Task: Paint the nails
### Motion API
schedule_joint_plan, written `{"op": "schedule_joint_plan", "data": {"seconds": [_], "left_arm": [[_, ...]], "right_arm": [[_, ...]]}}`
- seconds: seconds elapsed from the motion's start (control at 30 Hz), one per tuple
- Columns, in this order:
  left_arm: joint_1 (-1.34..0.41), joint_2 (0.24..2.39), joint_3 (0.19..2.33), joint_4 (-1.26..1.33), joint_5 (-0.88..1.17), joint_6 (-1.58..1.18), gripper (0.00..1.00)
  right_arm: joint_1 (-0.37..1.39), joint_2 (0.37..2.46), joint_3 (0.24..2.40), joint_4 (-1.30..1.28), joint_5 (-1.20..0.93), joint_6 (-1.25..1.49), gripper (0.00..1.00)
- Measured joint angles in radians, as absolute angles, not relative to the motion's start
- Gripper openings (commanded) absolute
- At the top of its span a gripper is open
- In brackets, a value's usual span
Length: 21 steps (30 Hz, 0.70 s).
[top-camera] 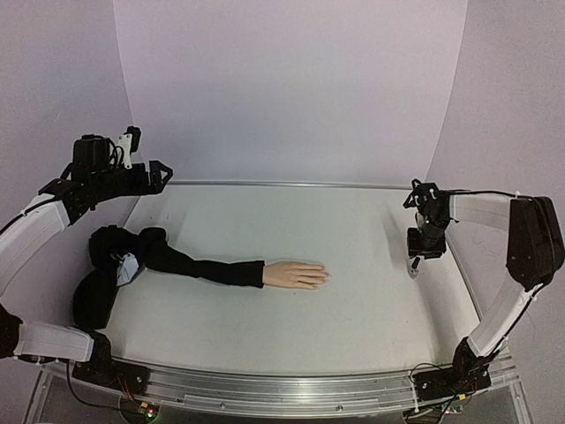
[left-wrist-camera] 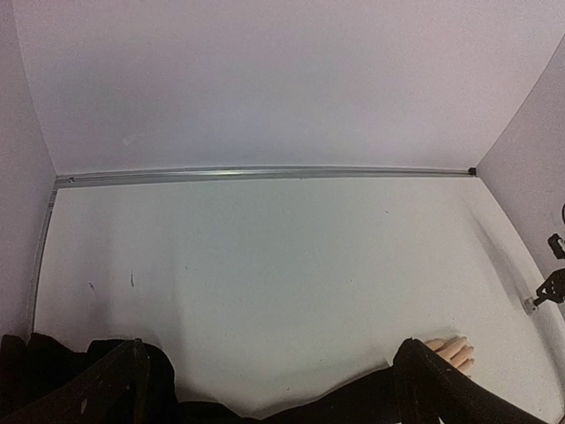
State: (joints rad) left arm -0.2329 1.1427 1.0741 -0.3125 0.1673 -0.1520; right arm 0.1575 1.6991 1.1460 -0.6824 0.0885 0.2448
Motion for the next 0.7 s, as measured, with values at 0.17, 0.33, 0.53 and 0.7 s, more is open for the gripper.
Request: {"op": "schedule_joint_plan", "data": {"seconds": [0.17,0.33,0.53,0.7], "left_arm": [[-0.233,1.144,1.071,-0.308,0.179,-0.147,1.00],[-0.233,1.144,1.071,-0.305,0.183,-0.144,1.00],[-0.233,1.145,1.071,-0.304,0.187,-0.135,1.00],[-0.233,1.154,1.070,-0.292,0.232,-0.145,1.00]], "right_arm": [[0.156,1.743,1.151,-0.682,0.089,0.237,0.32],[0.156,1.766,1.152,-0.682,0.087,0.237,0.23],[0.156,1.766,1.152,-0.681,0.082,0.234,0.02],[0.176,1.716,1.143,-0.680,0.060,0.234,0.00]]}}
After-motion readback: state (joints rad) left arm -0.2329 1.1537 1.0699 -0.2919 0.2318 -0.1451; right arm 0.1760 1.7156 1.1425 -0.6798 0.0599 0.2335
